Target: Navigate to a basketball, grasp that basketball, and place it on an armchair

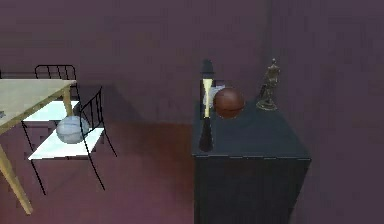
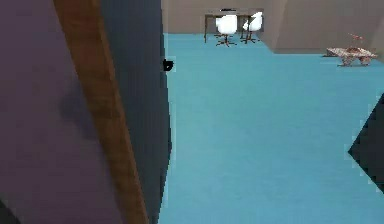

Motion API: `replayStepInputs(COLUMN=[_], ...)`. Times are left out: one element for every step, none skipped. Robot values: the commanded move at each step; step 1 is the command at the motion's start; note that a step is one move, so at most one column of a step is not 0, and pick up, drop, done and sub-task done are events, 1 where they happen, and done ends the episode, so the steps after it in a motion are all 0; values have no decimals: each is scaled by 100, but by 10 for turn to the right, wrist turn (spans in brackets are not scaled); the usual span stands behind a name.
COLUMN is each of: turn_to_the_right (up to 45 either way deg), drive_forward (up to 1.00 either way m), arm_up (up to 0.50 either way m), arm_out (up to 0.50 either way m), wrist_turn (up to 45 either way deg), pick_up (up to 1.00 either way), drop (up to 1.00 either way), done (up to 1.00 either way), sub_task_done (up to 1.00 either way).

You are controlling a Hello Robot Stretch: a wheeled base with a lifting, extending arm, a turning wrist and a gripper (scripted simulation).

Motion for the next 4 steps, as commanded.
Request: replayStepInputs(turn_to_the_right=[0,-450,-270,450], drive_forward=[30,0,0,0], arm_up=[0,0,0,0], arm_out=[0,0,0,0], wrist_turn=[0,0,0,0], pick_up=[0,0,0,0], drop=[0,0,0,0], done=[0,0,0,0], sub_task_done=[0,0,0,0])
